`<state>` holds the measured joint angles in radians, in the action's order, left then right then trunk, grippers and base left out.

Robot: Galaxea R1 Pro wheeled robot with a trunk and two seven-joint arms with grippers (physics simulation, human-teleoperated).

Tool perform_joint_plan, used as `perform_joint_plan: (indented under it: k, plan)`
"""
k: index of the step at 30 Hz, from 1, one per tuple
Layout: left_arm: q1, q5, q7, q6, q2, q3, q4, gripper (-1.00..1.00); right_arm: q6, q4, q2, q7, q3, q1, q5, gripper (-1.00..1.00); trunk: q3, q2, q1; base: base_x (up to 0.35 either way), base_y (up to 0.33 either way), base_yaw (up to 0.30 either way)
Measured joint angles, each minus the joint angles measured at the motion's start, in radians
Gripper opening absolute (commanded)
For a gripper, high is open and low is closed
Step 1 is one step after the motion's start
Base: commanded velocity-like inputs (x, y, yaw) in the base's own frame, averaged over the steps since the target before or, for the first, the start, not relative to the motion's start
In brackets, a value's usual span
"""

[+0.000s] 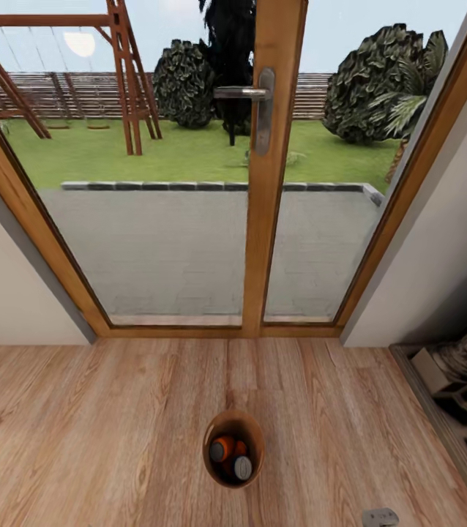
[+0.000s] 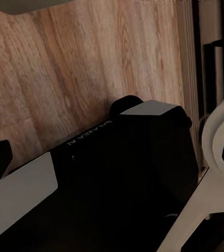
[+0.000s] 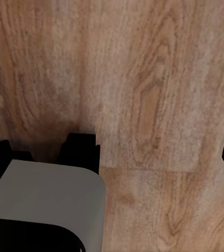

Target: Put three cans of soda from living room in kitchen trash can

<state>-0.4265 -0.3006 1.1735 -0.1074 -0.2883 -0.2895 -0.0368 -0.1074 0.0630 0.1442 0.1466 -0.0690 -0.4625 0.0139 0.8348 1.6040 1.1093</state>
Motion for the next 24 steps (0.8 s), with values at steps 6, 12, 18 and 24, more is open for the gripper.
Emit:
perform_joint_plan:
  k: [6, 12, 18, 24]
  plan:
    - [0.000, 0.000, 0.000, 0.000, 0.000, 0.000, 0.000, 1.00, 0.000, 0.000, 0.000, -0.001, 0.000, 0.001, 0.000, 1.00, -0.010, 0.000, 0.000, 0.000, 0.000, 0.000]
    - [0.000, 0.000, 0.000, 0.000, 0.000, 0.000, 0.000, 1.00, 0.000, 0.000, 0.000, -0.001, 0.000, 0.001, 0.000, 1.00, -0.020, 0.000, 0.000, 0.000, 0.000, 0.000]
    - [0.000, 0.000, 0.000, 0.000, 0.000, 0.000, 0.000, 1.00, 0.000, 0.000, 0.000, -0.001, 0.000, 0.001, 0.000, 1.00, -0.030, 0.000, 0.000, 0.000, 0.000, 0.000]
    - [0.000, 0.000, 0.000, 0.000, 0.000, 0.000, 0.000, 1.00, 0.000, 0.000, 0.000, -0.002, 0.000, 0.001, 0.001, 1.00, -0.040, 0.000, 0.000, 0.000, 0.000, 0.000]
